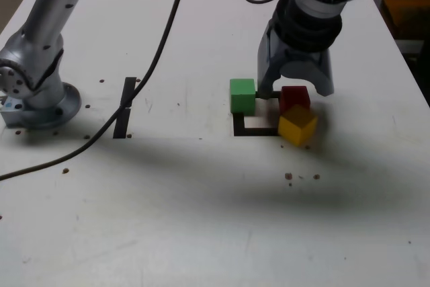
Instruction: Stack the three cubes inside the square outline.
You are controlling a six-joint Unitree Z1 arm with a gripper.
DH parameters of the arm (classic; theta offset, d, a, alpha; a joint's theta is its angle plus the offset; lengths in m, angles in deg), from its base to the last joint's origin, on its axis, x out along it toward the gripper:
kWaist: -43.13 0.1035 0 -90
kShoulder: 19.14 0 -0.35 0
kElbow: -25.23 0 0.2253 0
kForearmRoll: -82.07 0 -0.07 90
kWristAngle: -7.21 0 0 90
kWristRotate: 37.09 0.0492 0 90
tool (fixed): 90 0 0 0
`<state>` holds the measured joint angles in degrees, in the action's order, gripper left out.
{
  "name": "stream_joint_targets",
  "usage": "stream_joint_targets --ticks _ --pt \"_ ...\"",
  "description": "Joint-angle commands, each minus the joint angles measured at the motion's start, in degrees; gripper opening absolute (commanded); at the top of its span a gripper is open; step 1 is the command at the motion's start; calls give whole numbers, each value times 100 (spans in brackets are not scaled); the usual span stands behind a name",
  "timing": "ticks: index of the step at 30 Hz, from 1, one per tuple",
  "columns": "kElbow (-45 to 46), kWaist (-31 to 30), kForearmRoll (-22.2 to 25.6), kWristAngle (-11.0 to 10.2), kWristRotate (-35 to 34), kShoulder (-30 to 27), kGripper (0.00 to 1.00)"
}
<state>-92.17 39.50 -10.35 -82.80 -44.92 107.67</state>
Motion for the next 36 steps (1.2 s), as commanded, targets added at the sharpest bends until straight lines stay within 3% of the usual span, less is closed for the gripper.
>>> stream_joint_targets --ticks 1,9,28,36 --pt "-26 24 -14 29 17 33 83" --pt "20 80 -91 120 59 95 76" --pt "244 169 -654 177 159 133 26" --pt "302 193 -617 174 154 106 19"
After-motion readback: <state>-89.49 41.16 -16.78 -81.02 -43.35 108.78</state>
